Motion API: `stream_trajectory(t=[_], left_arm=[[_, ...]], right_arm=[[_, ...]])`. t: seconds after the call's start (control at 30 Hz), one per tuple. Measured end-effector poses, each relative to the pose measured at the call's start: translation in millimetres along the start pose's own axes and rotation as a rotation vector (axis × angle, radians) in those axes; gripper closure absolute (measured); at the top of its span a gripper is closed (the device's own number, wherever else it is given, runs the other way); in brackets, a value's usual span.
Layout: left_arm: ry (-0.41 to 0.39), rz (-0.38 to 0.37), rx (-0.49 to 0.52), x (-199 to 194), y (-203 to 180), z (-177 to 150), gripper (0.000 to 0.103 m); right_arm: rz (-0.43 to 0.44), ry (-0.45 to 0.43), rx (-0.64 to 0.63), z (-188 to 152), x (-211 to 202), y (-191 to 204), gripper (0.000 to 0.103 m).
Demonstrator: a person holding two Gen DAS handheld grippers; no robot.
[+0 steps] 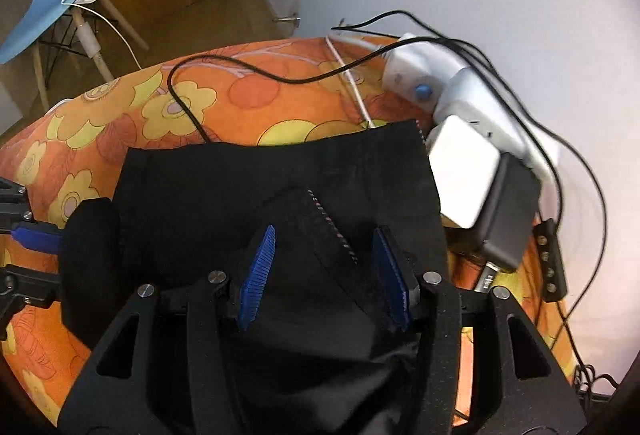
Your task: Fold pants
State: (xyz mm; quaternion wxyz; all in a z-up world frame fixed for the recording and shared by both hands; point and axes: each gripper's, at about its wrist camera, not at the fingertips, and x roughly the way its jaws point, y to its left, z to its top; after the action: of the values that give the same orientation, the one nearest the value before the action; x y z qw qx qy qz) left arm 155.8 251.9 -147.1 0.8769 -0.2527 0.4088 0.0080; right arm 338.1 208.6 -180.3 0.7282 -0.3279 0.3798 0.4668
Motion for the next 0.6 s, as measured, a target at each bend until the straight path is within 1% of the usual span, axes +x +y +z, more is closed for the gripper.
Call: stream_trajectory(t=[0.07,0.1,0.13,0.17,0.2,0.23,0.27,0.33,0.4,0.43,0.47,0.53,0.6], left_arm=[[0.003,-0.012,-0.009,-1,3,0,0.079],[0.004,-0.021,-0.014,-1,5,-1,0.079],[0.005,-0.025,-0.018,-2,6,-1,0.079],[0.004,-0.028,-0.024,-2,7,-1,0.079],[0.002,-0.028,-0.027,-1,8,-1,0.079],[0.002,-0.027,-0.028,0,7,-1,0.079],[0.003,-0.028,-0.032,1,8,0,0.079],[0.006,-0.039,-0.034,3,8,0,0.079],[0.004,-0.053,-0.032,3,7,0,0.072],[-0.001,-0.056,-0.032,3,7,0,0.067],[-0.006,-0.053,-0.029,1,7,-1,0.066],[-0.008,-0.044,-0.019,0,6,-1,0.066],[-0.012,-0.038,-0.023,-1,7,1,0.059]], right_arm=[[0.03,-0.012,0.02,-3,1,-2,0.057],[0.047,-0.014,0.029,-4,0,-3,0.062],[0.062,-0.014,0.036,-5,-1,-4,0.07],[0.073,-0.014,0.037,-6,-2,-3,0.077],[0.06,-0.011,0.022,-7,-3,1,0.092],[0.028,-0.007,-0.002,-7,-3,5,0.096],[0.006,-0.008,-0.031,-10,-6,10,0.098],[-0.004,-0.026,-0.041,-10,-12,15,0.099],[-0.027,-0.069,-0.044,-9,-24,16,0.1],[-0.019,-0.092,-0.03,-8,-32,13,0.1],[-0.036,-0.119,-0.013,-6,-38,9,0.1],[-0.101,-0.155,0.008,-1,-46,1,0.1],[-0.176,-0.192,0.069,4,-50,-14,0.1]])
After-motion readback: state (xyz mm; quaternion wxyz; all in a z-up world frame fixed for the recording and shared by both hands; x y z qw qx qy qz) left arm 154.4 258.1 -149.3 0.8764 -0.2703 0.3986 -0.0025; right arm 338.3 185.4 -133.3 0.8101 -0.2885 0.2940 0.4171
